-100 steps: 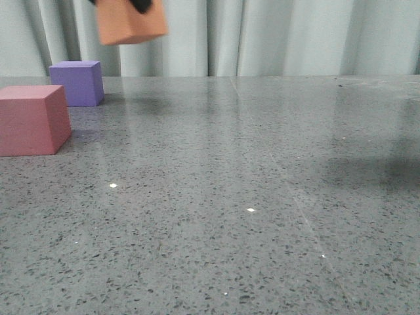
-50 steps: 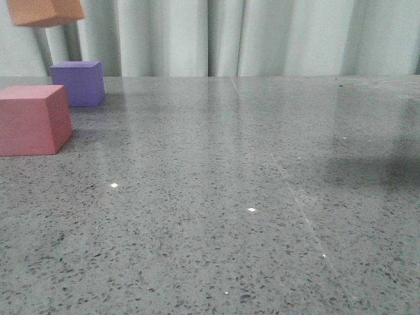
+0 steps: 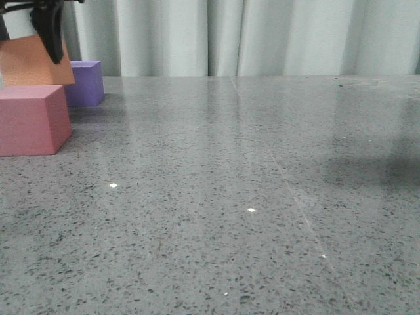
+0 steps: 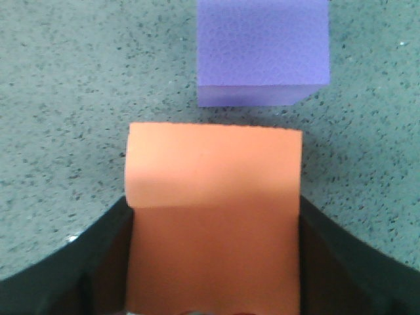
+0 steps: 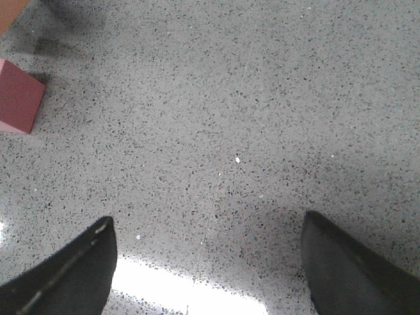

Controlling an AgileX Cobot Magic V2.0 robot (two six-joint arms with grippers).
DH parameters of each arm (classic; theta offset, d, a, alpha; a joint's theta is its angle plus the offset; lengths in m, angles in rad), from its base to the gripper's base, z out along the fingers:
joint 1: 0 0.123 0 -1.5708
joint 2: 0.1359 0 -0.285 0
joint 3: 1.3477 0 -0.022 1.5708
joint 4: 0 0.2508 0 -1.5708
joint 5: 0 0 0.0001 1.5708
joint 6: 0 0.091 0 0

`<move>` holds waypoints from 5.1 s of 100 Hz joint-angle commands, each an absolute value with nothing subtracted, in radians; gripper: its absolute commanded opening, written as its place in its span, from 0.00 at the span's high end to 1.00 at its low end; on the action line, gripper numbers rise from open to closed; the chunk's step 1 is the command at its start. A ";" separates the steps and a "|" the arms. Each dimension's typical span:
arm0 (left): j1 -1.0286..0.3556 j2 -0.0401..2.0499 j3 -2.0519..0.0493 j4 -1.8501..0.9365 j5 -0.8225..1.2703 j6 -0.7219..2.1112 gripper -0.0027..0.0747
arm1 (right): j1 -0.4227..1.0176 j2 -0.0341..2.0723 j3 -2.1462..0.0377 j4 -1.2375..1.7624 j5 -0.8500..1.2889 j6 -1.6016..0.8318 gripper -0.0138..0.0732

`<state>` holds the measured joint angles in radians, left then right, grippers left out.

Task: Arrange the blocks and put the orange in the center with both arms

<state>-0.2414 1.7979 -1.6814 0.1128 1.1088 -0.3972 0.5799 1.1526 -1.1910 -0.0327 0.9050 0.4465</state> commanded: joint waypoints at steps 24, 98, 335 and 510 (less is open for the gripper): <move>-0.255 1.767 -1.653 0.120 0.977 -0.445 0.71 | 0.581 1.125 -1.216 -0.037 0.844 0.441 0.18; -0.291 1.813 -1.653 0.147 0.973 -0.446 0.63 | 0.581 1.125 -1.216 -0.029 0.842 0.441 0.18; -0.420 0.595 -0.595 0.222 0.195 -0.446 0.99 | 0.581 0.483 -0.583 -0.211 0.396 0.440 0.98; -0.044 0.170 -0.137 -0.120 -0.006 0.139 0.99 | 0.580 0.345 -0.472 -0.240 0.289 0.440 0.98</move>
